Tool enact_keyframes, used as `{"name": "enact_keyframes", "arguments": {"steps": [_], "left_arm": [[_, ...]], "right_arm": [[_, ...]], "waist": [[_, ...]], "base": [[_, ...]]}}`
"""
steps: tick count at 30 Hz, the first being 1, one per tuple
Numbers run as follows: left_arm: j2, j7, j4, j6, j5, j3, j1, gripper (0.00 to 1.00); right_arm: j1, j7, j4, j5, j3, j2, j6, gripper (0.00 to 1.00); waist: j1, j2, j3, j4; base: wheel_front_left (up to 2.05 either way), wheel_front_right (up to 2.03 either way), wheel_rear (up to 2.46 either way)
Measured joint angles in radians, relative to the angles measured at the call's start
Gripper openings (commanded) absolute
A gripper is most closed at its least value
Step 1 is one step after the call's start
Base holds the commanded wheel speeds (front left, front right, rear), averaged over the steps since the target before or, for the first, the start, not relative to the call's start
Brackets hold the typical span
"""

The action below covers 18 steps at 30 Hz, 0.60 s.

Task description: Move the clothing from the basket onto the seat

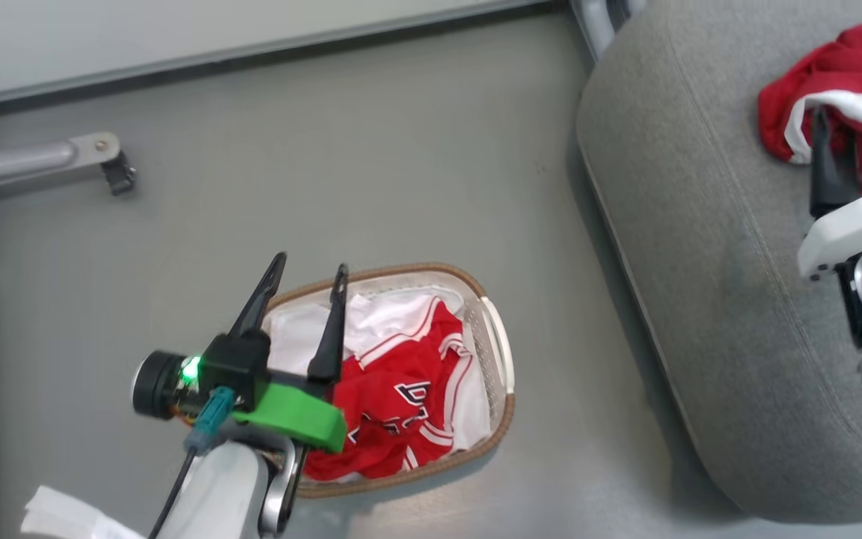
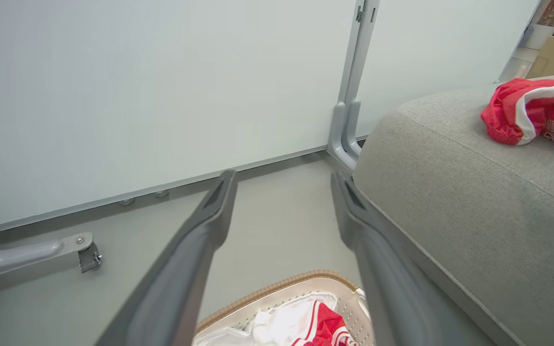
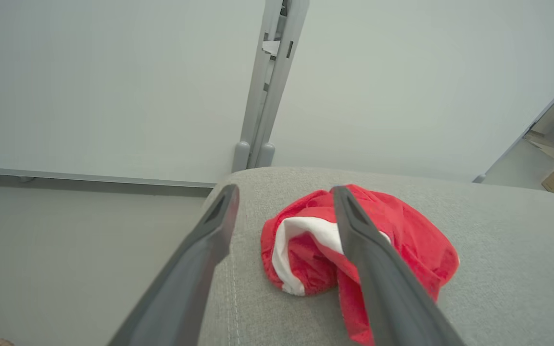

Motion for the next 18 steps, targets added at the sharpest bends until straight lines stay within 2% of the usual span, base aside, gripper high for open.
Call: {"name": "enact_keyframes", "arguments": {"steps": [11, 18], "left_arm": [[-0.033, -0.002, -0.019, 0.023, -0.039, 0.163, 0.166, 1.00], [-0.047, -0.002, -0.022, 0.019, -0.048, 0.208, 0.248, 1.00]], "right_arm": [[0.172, -0.007, -0.034, 0.077, 0.065, 0.116, 0.000, 1.00], [0.309, -0.012, -0.105, 0.092, 0.097, 0.200, 0.000, 1.00]], "waist": [[0.0000, 0.0000, -0.123, 0.089], [0.0000, 0.0000, -0.182, 0.126]], "base": [[0.00, 0.00, 0.00], [0.00, 0.00, 0.00]]}}
